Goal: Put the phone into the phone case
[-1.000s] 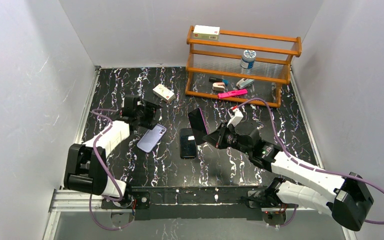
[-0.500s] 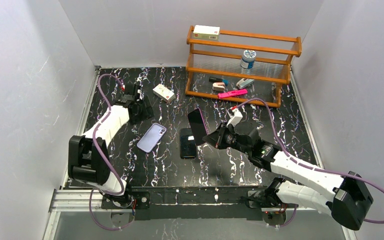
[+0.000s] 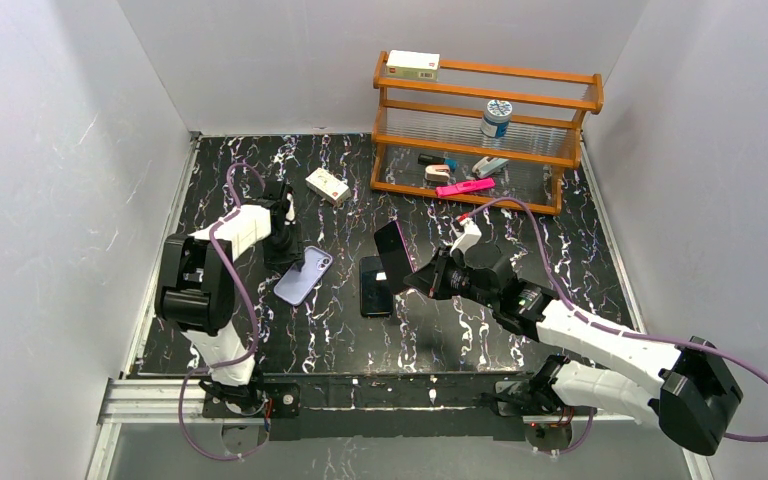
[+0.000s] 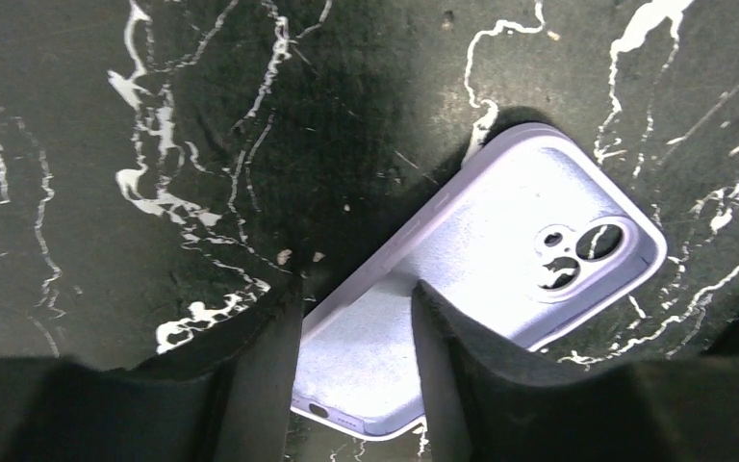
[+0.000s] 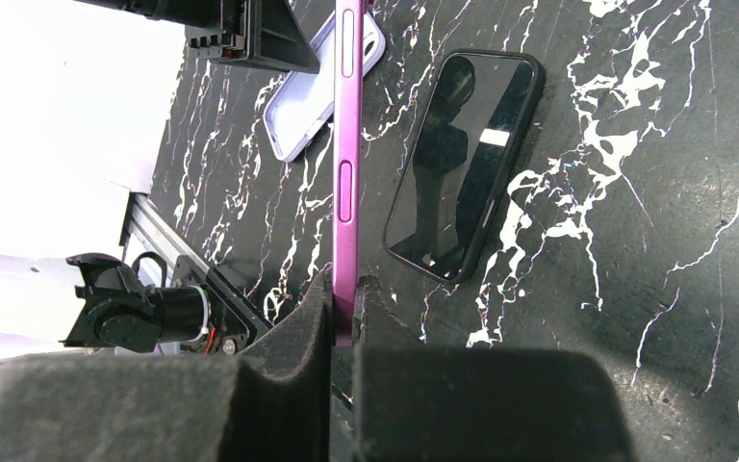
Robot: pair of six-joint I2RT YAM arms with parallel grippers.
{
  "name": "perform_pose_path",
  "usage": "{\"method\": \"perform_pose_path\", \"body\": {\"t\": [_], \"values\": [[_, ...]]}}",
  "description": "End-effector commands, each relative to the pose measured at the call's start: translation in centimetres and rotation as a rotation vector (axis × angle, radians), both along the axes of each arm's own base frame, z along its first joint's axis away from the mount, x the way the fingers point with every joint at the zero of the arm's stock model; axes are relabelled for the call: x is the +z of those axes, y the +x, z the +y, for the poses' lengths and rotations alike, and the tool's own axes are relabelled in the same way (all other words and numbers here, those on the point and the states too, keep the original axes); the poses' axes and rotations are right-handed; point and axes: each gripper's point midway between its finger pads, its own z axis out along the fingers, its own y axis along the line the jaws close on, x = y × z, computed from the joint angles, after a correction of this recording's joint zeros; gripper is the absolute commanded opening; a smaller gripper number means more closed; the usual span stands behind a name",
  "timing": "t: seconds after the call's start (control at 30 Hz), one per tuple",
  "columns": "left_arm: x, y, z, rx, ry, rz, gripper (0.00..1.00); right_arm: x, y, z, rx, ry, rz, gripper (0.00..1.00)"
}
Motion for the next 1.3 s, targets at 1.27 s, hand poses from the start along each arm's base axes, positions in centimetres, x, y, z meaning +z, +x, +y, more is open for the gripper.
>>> {"method": "perform_pose_path", "body": {"t": [1.27], "values": [[5.5,-1.3,-3.4,0.403,-0.740,-0.157,0.43,4.0,2.7,8.9,0.138,0.218,0.071,0.01]]}}
